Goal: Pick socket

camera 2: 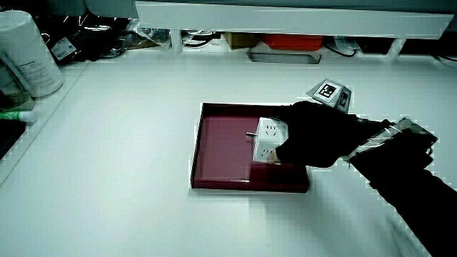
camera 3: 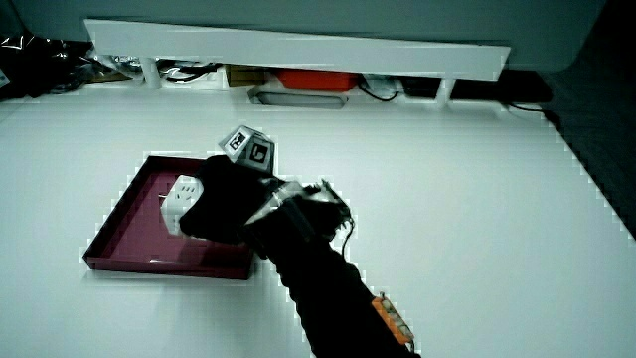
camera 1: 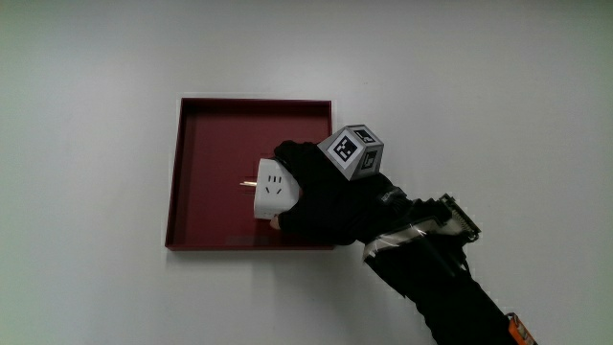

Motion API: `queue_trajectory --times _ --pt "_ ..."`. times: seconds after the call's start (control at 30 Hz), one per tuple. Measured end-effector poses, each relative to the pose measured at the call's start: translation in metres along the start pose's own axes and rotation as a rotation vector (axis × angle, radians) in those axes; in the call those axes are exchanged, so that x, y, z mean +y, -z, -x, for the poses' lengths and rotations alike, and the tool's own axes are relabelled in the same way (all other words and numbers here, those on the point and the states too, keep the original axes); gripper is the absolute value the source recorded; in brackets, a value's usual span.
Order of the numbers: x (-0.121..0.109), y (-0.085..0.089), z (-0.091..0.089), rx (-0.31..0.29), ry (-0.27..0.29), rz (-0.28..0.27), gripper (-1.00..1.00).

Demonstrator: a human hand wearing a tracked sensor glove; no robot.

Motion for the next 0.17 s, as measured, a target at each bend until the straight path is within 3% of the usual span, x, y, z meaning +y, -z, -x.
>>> queue_trajectory --times 0.1,0.17 --pt "-0.01 -0.003 0.01 -0.009 -0.054 -0.008 1.0" --pt "-0.016 -0.002 0.015 -0.058 -0.087 -0.034 1.0"
